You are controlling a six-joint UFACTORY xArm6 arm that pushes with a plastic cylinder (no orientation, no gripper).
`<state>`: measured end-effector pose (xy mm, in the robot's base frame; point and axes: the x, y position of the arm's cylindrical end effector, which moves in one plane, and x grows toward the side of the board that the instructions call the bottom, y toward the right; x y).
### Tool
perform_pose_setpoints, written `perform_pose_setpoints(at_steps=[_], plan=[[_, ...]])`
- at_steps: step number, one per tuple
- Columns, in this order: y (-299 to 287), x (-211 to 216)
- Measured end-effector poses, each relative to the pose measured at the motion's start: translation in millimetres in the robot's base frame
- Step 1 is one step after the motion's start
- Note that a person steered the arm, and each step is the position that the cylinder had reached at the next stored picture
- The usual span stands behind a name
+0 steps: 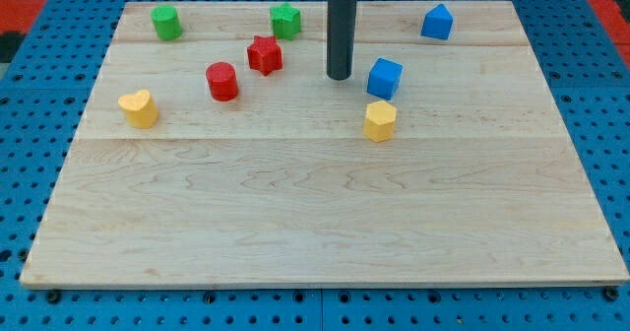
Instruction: Place the red star at the top of the red circle
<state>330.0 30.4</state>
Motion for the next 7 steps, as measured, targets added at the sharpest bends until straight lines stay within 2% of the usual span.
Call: perform_pose_setpoints(at_steps=[1,2,3,6,7], plan=[[58.1,3.0],[127.1,36.4],[163.3,39.7],[157.9,15.9],[131.7,-0.2]])
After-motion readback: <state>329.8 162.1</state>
